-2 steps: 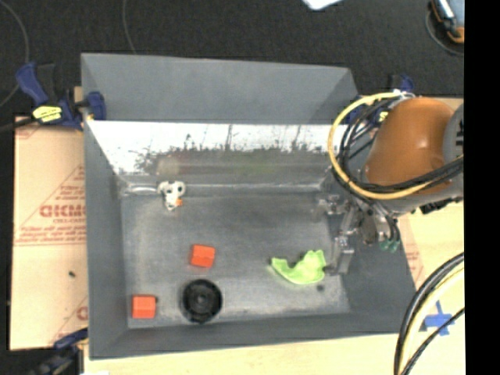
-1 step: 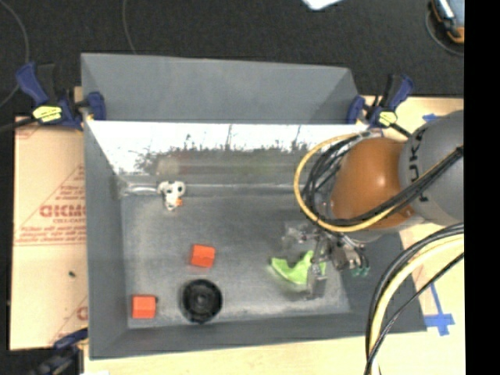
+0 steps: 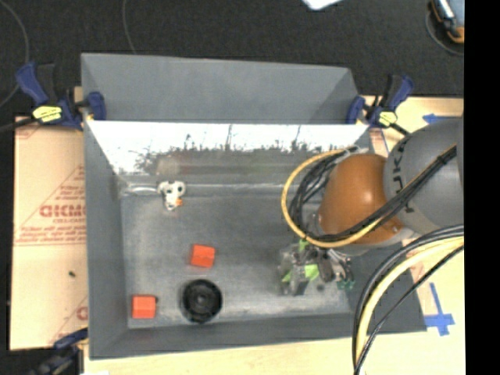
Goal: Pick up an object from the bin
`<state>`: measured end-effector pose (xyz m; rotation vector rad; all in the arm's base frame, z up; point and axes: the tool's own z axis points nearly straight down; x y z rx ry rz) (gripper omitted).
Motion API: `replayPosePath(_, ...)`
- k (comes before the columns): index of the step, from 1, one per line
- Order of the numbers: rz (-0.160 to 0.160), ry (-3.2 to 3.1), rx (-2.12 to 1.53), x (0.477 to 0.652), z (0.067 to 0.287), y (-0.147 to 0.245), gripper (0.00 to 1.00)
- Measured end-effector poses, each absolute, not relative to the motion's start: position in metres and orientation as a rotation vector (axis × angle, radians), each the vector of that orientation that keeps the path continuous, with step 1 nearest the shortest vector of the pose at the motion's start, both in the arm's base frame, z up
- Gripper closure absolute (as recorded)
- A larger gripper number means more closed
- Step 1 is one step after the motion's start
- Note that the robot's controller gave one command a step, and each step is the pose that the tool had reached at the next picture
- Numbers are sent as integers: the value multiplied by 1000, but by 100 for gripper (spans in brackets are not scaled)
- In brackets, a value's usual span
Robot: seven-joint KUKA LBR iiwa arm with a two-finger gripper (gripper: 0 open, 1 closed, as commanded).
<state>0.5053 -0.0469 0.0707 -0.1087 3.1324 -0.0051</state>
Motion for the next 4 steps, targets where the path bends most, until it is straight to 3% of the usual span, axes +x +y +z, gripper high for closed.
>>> replayPosePath(1,-5,3132,-110,505,71,-47,100)
replayPosePath(2,-9,3124,-116,508,140,-46,100)
replayPosePath(3,-8,3126,-171,496,237,-41,0)
replayPosePath(4,-8,3126,-171,496,237,-41,0)
